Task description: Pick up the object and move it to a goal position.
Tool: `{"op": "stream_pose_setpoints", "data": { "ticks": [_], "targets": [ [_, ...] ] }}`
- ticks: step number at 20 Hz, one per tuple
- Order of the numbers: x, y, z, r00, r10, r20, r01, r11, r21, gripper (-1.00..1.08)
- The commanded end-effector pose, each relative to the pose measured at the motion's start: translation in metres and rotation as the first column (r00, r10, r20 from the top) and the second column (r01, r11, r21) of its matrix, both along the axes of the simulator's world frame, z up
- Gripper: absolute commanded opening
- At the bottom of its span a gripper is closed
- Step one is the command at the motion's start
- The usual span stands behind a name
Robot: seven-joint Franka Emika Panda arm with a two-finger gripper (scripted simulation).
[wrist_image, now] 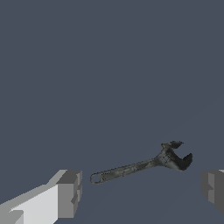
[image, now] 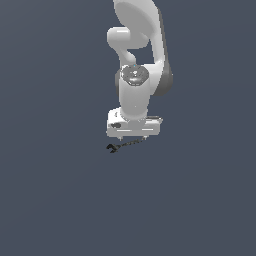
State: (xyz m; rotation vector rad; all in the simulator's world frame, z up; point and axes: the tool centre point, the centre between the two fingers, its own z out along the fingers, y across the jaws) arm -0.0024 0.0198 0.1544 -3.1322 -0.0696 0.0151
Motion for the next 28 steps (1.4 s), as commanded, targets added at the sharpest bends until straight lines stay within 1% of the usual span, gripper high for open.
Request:
{"op": "stream_pose_setpoints", "data": {
  "ticks": [1, 4, 8, 11, 15, 19, 24, 28],
  "targets": [
    [0.000, 0.000, 0.000, 1.000, 0.000, 0.000, 0.000, 1.000, 0.000, 1.00],
    [0.001, -0.005, 0.002, 1.000, -0.013, 0.002, 0.013, 1.000, -0.001, 1.00],
    [0.005, -0.026, 0.009, 0.998, -0.062, 0.011, 0.062, 0.998, -0.005, 1.00],
    [0.007, -0.035, 0.012, 0.997, -0.079, 0.015, 0.079, 0.997, -0.007, 1.00],
    [0.006, -0.033, 0.011, 0.997, -0.079, 0.014, 0.079, 0.997, -0.006, 1.00],
    [0.005, -0.033, 0.009, 0.994, -0.104, 0.014, 0.104, 0.995, -0.005, 1.00],
    [0.003, -0.032, 0.002, 0.986, -0.166, 0.012, 0.166, 0.986, -0.002, 1.00],
    [0.000, -0.031, -0.005, 0.971, -0.240, 0.010, 0.240, 0.971, 0.001, 1.00]
  ]
}}
